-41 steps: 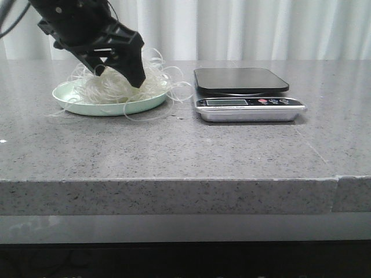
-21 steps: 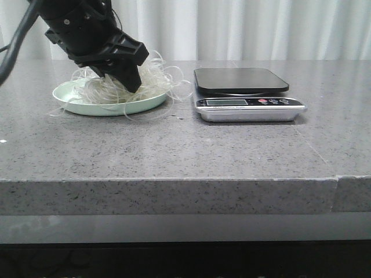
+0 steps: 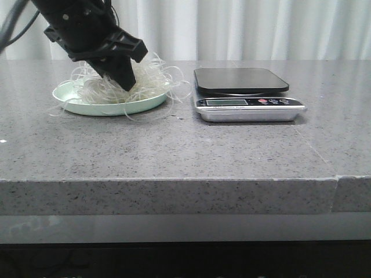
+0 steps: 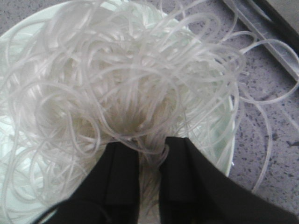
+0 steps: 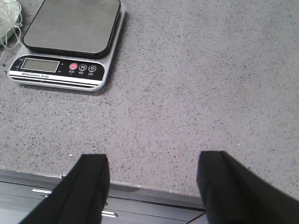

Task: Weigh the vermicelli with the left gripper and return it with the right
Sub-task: 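Close the left gripper on the vermicelli and lift it off the plate, then carry the vermicelli with the left gripper and release it onto the scale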

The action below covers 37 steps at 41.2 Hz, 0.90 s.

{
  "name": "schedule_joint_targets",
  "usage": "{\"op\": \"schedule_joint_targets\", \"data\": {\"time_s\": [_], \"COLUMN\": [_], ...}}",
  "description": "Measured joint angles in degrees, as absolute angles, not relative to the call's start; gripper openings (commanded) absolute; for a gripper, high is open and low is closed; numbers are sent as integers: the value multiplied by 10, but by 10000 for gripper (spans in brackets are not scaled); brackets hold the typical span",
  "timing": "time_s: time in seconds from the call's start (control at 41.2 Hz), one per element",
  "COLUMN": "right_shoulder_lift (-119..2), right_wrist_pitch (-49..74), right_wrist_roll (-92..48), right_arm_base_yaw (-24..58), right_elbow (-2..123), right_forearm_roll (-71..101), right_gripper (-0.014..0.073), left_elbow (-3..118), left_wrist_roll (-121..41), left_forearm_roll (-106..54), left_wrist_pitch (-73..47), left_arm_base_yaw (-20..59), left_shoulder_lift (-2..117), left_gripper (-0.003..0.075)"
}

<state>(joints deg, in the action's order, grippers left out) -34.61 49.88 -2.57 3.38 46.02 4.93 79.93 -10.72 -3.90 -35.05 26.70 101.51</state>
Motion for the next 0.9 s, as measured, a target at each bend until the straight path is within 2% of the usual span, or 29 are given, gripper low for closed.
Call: {"op": "schedule_joint_targets", "data": {"time_s": [0.485, 0.703, 0.897], "right_shoulder_lift": [-346, -346, -346], "right_wrist_pitch": [499, 499, 499], "right_wrist_roll": [-26, -26, -26], "right_arm_base_yaw": [34, 34, 34], "right_elbow": [460, 460, 460], "right_forearm_roll": [49, 49, 49], "right_gripper": [518, 518, 518], "left_elbow": [977, 1052, 1086], "left_wrist_roll": [-107, -107, -122], "left_forearm_roll": [-37, -38, -39], "left_wrist_pitch": [-452, -439, -387], "left_arm_base_yaw": [267, 282, 337], "left_shoulder_lift": [1004, 1004, 1004], "left_gripper": [145, 145, 145]}}
